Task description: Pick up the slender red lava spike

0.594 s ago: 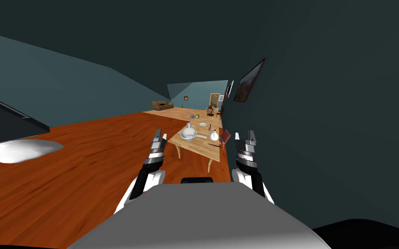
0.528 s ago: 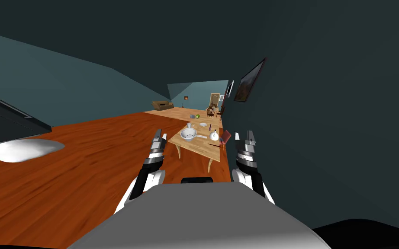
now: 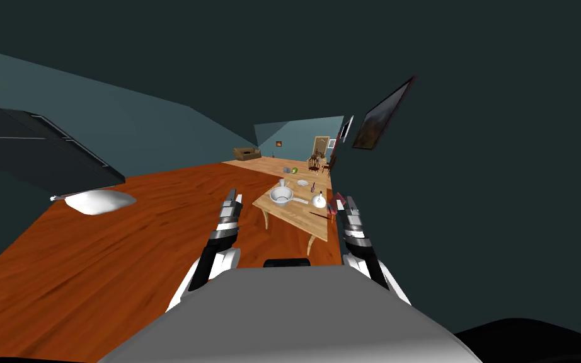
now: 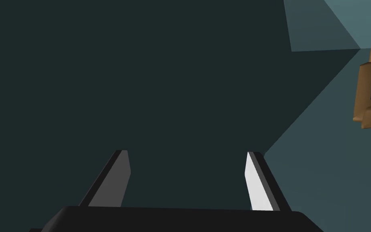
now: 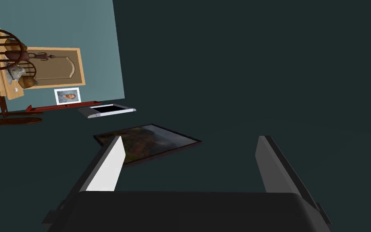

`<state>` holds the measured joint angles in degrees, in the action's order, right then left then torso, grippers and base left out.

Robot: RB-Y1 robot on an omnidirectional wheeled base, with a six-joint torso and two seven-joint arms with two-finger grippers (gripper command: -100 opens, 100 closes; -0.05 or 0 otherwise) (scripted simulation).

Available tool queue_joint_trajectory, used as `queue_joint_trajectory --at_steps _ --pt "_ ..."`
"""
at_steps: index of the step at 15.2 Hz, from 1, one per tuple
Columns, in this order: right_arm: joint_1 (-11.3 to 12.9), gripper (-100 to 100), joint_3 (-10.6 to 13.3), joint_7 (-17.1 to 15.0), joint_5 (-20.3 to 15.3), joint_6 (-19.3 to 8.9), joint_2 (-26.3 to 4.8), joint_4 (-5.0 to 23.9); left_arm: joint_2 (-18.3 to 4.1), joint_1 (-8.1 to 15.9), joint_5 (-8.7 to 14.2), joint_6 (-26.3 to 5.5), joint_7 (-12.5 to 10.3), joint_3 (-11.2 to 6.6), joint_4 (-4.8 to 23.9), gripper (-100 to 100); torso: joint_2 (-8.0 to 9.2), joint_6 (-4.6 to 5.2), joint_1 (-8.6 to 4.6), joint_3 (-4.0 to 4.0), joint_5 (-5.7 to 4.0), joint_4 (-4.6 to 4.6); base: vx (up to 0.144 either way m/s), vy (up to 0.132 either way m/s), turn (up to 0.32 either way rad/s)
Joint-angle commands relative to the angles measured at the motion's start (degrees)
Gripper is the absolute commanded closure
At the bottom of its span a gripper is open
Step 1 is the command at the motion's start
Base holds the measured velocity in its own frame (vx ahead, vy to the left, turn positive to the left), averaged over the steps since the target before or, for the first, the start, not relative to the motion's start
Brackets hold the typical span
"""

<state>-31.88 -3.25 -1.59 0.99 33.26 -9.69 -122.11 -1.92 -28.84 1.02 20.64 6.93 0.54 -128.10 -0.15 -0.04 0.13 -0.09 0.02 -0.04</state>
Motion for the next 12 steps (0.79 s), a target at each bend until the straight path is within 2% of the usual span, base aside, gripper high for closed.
queue_joint_trajectory --at_steps 1,2,3,4,5,6,7,8,9,10,11,12 --pt "-0.97 -100 -0.05 0.16 -2.82 0.44 -2.86 2.86 0.0 0.0 0.0 0.0 0.0 0.0 0.0 0 0.0 0.0 0.0 0.0 0.0 0.0 0.037 0.044 0.312" --pt "-0.97 -100 -0.05 0.16 -2.82 0.44 -3.09 3.25 0.0 0.0 0.0 0.0 0.0 0.0 0.0 0 -0.01 -0.02 0.01 0.0 0.0 0.0 0.038 0.038 0.224" --pt "-1.62 -100 -0.03 0.29 -4.57 0.76 -4.77 5.27 0.0 0.0 0.0 0.0 0.0 0.0 0.0 0 -0.02 0.0 0.01 -0.01 0.0 0.0 0.042 0.038 0.257" --pt "-1.62 -100 -0.03 0.29 -4.57 0.76 -4.77 5.27 0.0 0.0 0.0 0.0 0.0 0.0 0.0 0 -0.02 0.0 0.0 -0.01 0.0 -0.01 0.041 0.031 0.193" --pt "-2.32 -100 -0.01 0.43 -6.43 1.1 -6.5 7.43 0.0 0.0 0.0 0.0 0.0 0.0 0.0 0 -0.02 0.01 0.0 -0.01 0.0 0.0 0.037 0.042 0.239" --pt "-2.32 -100 -0.01 0.43 -6.43 1.1 -6.5 7.43 0.0 0.0 0.0 0.0 0.0 0.0 0.0 0 -0.02 -0.01 0.02 -0.01 0.0 0.0 0.034 0.04 0.205" --pt "-3.06 -100 0.0 0.59 -8.39 1.45 -8.27 9.61 0.0 0.0 0.0 0.0 0.0 0.0 0.0 0 -0.01 0.01 0.03 0.0 0.01 0.0 0.038 0.037 0.278" --pt "-3.06 -100 0.0 0.59 -8.39 1.45 -8.27 9.72 0.0 0.0 0.0 0.0 0.0 0.0 0.0 0 -0.01 -0.01 0.02 0.0 0.0 0.0 0.035 0.03 0.217" --pt "-3.84 -100 0.0 0.75 -10.45 1.81 -10.09 12.08 0.0 0.0 0.0 0.0 0.0 0.0 0.0 0 0.0 0.01 0.01 0.0 0.01 0.0 0.036 0.036 0.247" --pt "-3.84 -100 0.0 0.75 -10.45 1.81 -10.09 12.13 0.0 0.0 0.0 0.0 0.0 0.0 0.0 0 0.0 0.0 0.01 0.0 0.01 0.0 0.034 0.034 0.214" --pt "-4.64 -100 0.0 0.94 -12.48 2.18 -11.94 13.88 0.0 0.0 0.0 0.0 0.0 0.0 0.0 0 0.01 0.02 0.02 0.01 0.01 0.0 0.033 0.039 0.305" --pt "-4.64 -100 0.0 0.94 -12.59 2.18 -11.94 14.64 0.0 0.0 0.0 0.0 0.0 0.0 0.0 0 0.02 -0.01 0.03 0.01 0.01 0.0 0.034 0.032 0.237"
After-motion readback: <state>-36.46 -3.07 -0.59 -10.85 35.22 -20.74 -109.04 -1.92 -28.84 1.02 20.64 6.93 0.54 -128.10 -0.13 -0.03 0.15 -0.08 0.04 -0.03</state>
